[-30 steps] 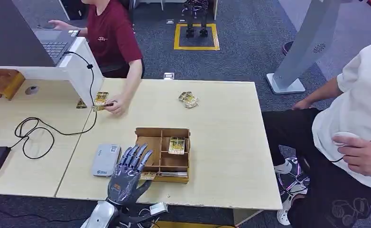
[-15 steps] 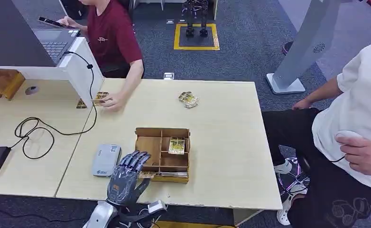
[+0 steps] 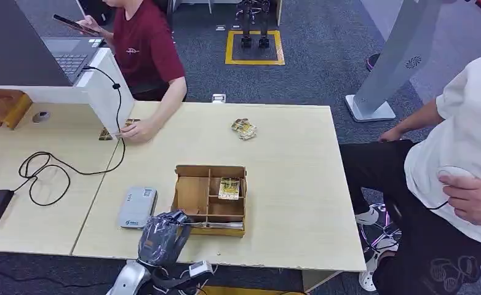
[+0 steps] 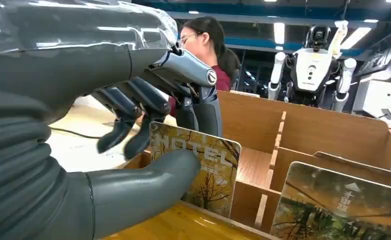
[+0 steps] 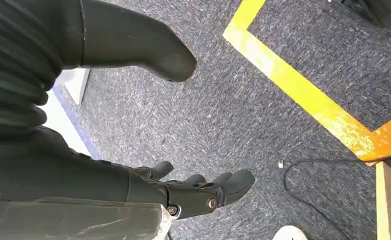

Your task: Pass the card to the sensor for recognition and then transmit it.

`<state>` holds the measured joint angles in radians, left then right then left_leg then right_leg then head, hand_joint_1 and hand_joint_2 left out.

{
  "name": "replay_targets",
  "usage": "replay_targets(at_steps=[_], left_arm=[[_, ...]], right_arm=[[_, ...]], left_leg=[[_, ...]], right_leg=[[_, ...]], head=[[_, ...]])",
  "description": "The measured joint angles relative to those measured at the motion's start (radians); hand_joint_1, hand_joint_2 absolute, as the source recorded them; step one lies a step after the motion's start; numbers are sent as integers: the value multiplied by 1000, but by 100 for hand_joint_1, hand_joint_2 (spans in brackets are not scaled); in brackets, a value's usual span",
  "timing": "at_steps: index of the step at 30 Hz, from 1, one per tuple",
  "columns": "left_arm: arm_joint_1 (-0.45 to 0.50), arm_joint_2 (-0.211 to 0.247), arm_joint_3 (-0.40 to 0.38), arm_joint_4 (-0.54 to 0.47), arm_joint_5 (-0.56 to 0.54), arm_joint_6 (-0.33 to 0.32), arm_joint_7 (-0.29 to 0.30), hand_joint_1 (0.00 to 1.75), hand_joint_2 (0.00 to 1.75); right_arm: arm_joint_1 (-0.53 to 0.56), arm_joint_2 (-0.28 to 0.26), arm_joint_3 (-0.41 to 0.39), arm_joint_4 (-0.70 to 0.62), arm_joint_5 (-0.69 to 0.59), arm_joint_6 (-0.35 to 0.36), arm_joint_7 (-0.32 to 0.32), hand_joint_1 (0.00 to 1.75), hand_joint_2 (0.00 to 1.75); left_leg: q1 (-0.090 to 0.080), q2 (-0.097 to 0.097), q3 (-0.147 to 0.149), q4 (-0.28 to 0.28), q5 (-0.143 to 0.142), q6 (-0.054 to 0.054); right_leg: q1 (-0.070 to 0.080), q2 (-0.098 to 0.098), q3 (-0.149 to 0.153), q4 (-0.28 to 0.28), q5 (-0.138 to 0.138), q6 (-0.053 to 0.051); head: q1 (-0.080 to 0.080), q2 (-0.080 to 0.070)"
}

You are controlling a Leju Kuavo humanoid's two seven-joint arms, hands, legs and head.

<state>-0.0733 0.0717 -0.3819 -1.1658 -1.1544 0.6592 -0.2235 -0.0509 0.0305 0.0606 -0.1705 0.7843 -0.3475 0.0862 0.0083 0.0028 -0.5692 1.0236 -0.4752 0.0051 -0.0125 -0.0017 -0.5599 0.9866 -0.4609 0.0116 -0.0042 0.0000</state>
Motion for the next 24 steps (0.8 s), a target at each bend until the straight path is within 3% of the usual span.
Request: replay_targets(at_steps=[11,18,24], left_arm=[[-1,20,-2,-48,133,-18,-27,175,175],[-31,116,6,-277,234,-121,-6,175,175],[-49,181,22,-388,271,-156,-5,175,175]], right_arm=[[0,0,-14,0,18,0,-2,0,175],[0,0,-34,0,22,2,-2,0,175],[1,0,-44,0,31,2,-2,0,175]], left_leg=[[0,0,0,0,0,0],[0,0,0,0,1,0],[0,0,-1,0,1,-1]], right_leg=[[0,0,0,0,0,0],[0,0,-1,1,0,0],[0,0,-1,1,0,0]], head=[[0,0],[0,0],[0,0]])
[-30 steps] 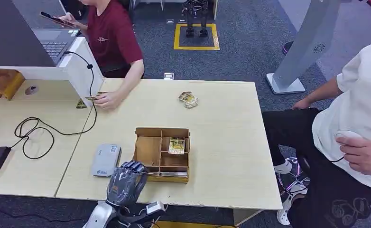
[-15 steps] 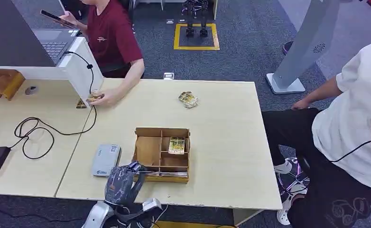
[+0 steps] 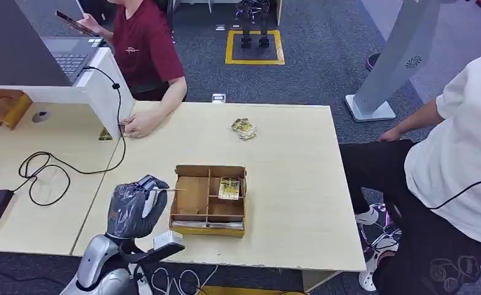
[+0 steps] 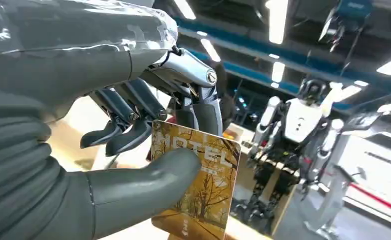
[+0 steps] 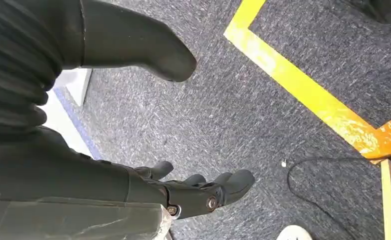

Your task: Pass the card to the sensor for recognition and then transmit it.

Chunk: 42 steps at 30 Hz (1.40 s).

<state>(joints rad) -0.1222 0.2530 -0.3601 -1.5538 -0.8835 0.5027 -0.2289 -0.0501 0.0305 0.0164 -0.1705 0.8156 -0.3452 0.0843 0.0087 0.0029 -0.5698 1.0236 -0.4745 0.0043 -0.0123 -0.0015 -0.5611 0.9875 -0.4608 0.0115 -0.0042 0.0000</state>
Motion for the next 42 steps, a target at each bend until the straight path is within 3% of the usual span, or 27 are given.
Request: replay_targets(at_steps=[4,7,18,27,42], left_arm=[[-33,32,41,-45,14,-22,19,175,175],[-66,32,74,-37,-51,-8,65,175,175],[-192,-22,130,146,-162,37,132,175,175],[-226,-47,143,238,-202,61,145,175,175],[-227,-50,160,280,-230,72,152,175,175]], right_arm=[[0,0,-5,0,6,5,1,0,175],[0,0,-7,0,16,7,1,0,175],[-2,3,-8,-4,43,9,1,0,175],[-2,7,-8,-4,60,11,2,0,175],[-2,7,-13,-4,73,11,1,0,175]], left_leg=[[0,0,0,0,0,0],[0,0,0,0,0,0],[0,0,0,0,1,0],[0,0,0,0,1,0],[0,0,-1,0,1,-1]], right_leg=[[0,0,0,0,0,0],[0,0,0,0,0,0],[0,0,0,0,1,0],[0,0,-1,0,1,0],[0,0,-1,0,1,0]], head=[[0,0],[0,0],[0,0],[0,0],[0,0]])
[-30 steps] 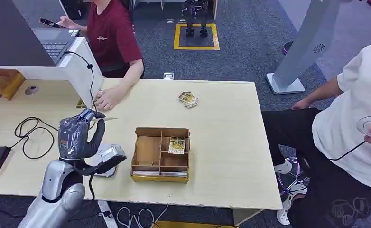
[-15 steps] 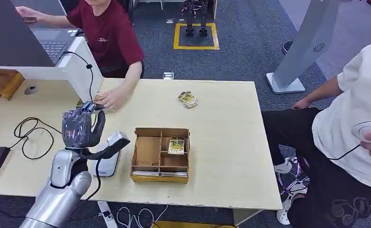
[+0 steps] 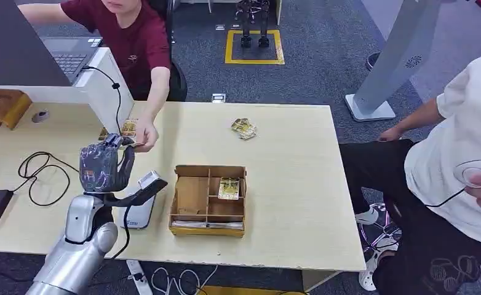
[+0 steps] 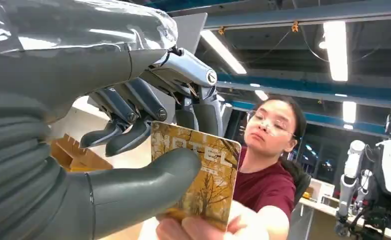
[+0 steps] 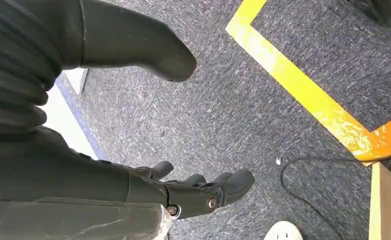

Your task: Pass the card to the sensor for recognition and then transmit it.

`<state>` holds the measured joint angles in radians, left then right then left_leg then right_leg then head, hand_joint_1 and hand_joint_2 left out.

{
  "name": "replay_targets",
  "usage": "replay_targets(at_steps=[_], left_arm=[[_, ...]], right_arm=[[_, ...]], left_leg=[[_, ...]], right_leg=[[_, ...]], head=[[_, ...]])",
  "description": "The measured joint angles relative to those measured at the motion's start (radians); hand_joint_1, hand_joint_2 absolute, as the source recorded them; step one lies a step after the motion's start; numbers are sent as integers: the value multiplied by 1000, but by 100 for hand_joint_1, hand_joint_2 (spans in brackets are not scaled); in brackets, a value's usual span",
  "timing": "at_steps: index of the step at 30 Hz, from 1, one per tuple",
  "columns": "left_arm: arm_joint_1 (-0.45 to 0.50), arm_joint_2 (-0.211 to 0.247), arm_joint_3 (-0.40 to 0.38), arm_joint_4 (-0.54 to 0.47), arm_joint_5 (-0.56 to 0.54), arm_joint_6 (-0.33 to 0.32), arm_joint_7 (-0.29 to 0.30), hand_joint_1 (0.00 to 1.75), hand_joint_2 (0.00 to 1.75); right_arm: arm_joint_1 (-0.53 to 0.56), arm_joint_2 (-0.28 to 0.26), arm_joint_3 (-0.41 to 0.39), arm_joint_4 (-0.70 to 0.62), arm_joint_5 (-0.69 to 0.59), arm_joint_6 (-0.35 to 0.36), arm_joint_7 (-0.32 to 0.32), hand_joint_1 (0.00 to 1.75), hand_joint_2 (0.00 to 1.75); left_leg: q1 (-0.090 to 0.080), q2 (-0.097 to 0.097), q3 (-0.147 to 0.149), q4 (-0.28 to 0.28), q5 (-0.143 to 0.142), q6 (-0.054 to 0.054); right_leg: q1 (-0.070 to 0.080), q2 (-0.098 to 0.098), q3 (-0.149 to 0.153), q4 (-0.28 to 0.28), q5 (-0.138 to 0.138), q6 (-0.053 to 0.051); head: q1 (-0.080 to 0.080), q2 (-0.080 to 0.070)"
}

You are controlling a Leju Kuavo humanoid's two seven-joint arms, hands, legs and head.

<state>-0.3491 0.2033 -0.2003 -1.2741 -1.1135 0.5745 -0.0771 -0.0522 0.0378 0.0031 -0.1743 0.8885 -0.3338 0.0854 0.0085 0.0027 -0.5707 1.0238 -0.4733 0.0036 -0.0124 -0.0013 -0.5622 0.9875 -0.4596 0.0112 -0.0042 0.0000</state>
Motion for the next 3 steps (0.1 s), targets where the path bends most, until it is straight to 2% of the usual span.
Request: replay_targets(at_steps=[3], left_arm=[[0,0,2,3,0,0,0,175,175]], right_arm=[[0,0,-2,0,2,0,0,0,175]], left_leg=[[0,0,0,0,0,0]], right_leg=[[0,0,0,0,0,0]], head=[[0,0]])
